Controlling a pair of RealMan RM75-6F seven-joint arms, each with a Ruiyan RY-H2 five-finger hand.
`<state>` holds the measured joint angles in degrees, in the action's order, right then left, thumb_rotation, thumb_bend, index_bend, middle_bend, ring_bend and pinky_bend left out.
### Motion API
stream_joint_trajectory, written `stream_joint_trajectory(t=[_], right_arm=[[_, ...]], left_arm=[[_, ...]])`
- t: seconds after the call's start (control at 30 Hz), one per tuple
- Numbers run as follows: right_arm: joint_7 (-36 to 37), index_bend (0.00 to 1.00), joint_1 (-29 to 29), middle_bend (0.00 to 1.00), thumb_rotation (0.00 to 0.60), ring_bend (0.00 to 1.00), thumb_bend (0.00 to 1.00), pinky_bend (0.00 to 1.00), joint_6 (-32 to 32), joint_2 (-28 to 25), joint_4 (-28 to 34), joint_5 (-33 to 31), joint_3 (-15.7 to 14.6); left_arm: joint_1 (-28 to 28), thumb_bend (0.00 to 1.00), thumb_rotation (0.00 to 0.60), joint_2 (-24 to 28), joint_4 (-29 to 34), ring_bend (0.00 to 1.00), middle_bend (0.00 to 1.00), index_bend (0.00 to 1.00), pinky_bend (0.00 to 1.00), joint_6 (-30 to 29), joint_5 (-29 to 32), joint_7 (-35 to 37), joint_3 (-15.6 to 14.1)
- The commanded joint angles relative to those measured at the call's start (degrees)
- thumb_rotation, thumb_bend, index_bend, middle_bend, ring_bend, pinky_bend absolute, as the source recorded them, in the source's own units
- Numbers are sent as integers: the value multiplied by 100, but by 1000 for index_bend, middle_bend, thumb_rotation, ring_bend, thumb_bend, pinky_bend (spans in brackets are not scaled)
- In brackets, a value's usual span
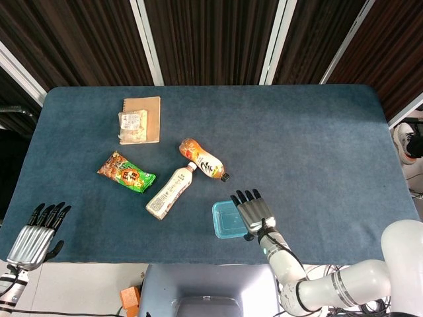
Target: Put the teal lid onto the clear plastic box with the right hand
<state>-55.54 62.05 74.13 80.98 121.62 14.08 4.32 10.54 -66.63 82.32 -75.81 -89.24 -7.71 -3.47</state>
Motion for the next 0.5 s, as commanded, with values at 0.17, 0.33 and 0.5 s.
stream_joint_trajectory(t=[0.17,0.33,0.5], right_arm=[[593,266,-595,0,600,0,157,0,-239,-569,361,1940,-716],[1045,321,-908,0,600,0,268,0,-469,-505,-144,2558,-918],[1393,333,-1036,0,600,0,275,0,-760,-487,-517,2705,-866]], left_arm=[[9,350,600,-29,-11,78,58,0,44,49,10,-30,-7],[43,351,600,-67,3,78,59,0,44,87,-20,-102,-9],[35,351,600,-57,9,78,59,0,44,96,22,-130,0]])
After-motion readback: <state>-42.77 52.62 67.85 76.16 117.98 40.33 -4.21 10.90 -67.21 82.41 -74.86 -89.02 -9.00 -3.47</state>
